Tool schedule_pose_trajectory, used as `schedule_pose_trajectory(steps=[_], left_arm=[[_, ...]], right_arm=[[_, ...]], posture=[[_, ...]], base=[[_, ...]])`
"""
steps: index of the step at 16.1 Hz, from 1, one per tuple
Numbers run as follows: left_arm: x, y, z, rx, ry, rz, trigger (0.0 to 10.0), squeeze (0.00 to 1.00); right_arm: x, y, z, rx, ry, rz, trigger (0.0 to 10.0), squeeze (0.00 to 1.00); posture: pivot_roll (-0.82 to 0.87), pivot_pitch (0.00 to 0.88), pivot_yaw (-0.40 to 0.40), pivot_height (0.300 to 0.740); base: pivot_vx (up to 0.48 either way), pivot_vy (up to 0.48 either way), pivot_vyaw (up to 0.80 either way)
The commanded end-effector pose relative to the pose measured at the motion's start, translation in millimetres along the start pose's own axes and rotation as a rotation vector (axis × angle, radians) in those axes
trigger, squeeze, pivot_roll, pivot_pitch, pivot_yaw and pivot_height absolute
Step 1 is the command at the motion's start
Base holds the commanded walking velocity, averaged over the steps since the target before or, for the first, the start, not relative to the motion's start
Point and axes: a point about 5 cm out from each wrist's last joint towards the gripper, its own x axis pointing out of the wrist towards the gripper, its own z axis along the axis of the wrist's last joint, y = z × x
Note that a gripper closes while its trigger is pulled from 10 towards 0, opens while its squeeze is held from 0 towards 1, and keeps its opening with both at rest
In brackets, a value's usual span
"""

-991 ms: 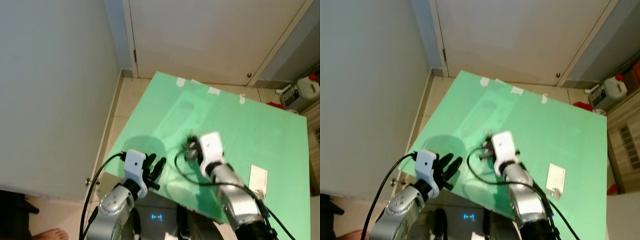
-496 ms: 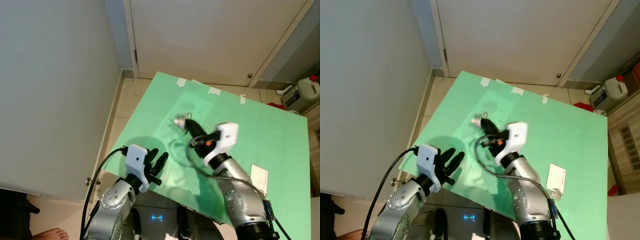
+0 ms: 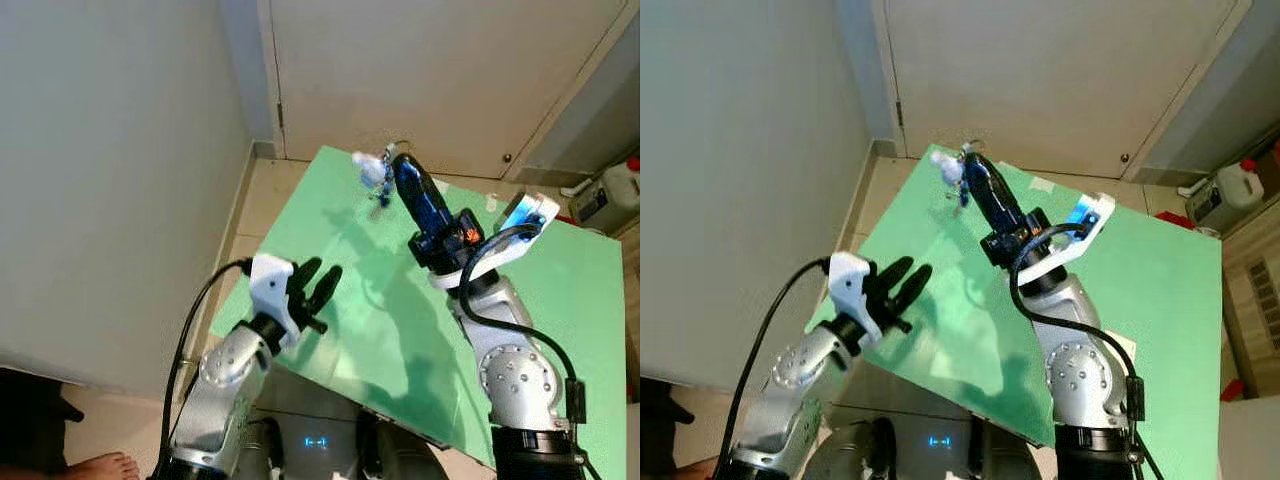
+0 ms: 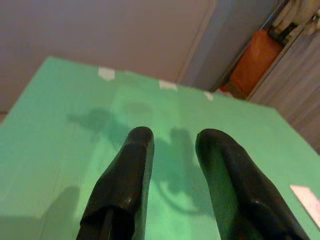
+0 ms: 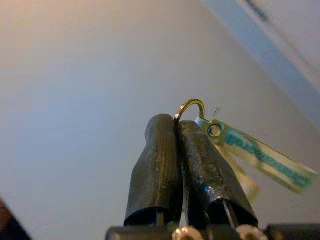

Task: Hang keys on a hook

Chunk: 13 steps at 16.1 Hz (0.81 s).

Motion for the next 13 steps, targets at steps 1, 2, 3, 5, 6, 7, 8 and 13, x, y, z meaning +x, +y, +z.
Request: schedule_pose_trajectory(steps=[1, 2, 3, 5, 6, 7, 8, 13], left_arm=[[6.0, -0.9, 21, 0.017, -0.064, -0.014, 10.0, 0.0], [9.5, -0.9, 34, 0.027, -0.102, -0.021, 10.0, 0.0], [13.3, -2.9, 56, 0.044, -0.162, -0.054, 10.0, 0.0], [15.1, -7.2, 92, 0.05, -0.26, -0.115, 10.0, 0.0], [12.6, -13.0, 126, 0.053, -0.349, -0.193, 10.0, 0.0], [7.6, -18.5, 152, 0.038, -0.414, -0.284, 10.0, 0.0], [2.7, -22.9, 167, 0.016, -0.449, -0.351, 10.0, 0.0], [-13.1, -21.6, 180, -0.151, -0.462, -0.54, 10.0, 1.0]], right_arm=[[5.3, 5.8, 6, -0.014, 0.009, 0.045, 10.0, 0.0], [6.5, 2.5, 7, -0.033, 0.022, 0.022, 10.0, 0.0], [6.3, -1.0, 9, -0.068, 0.051, 0.005, 10.0, 0.0], [5.1, -2.3, 14, -0.109, 0.082, 0.017, 10.0, 0.0], [4.1, -1.3, 20, -0.132, 0.097, 0.04, 10.0, 0.0], [2.9, -1.9, 26, -0.155, 0.111, 0.056, 10.0, 0.0], [1.3, -3.1, 30, -0.17, 0.12, 0.064, 10.0, 0.0], [-6.7, -8.5, 61, -0.237, 0.137, 0.11, 10.0, 0.0]], posture=[[0.08, 0.156, 0.006, 0.74], [0.08, 0.157, 0.001, 0.74], [0.08, 0.159, 0.0, 0.74], [0.08, 0.162, -0.002, 0.74], [0.08, 0.165, 0.0, 0.74], [0.08, 0.165, 0.001, 0.74], [0.08, 0.166, 0.001, 0.74], [0.08, 0.176, 0.005, 0.74]], base=[[0.0, 0.0, 0.0], [0.0, 0.0, 0.0], [0.0, 0.0, 0.0], [0.0, 0.0, 0.0], [0.0, 0.0, 0.0], [0.0, 0.0, 0.0], [0.0, 0.0, 0.0], [0.0, 0.0, 0.0]])
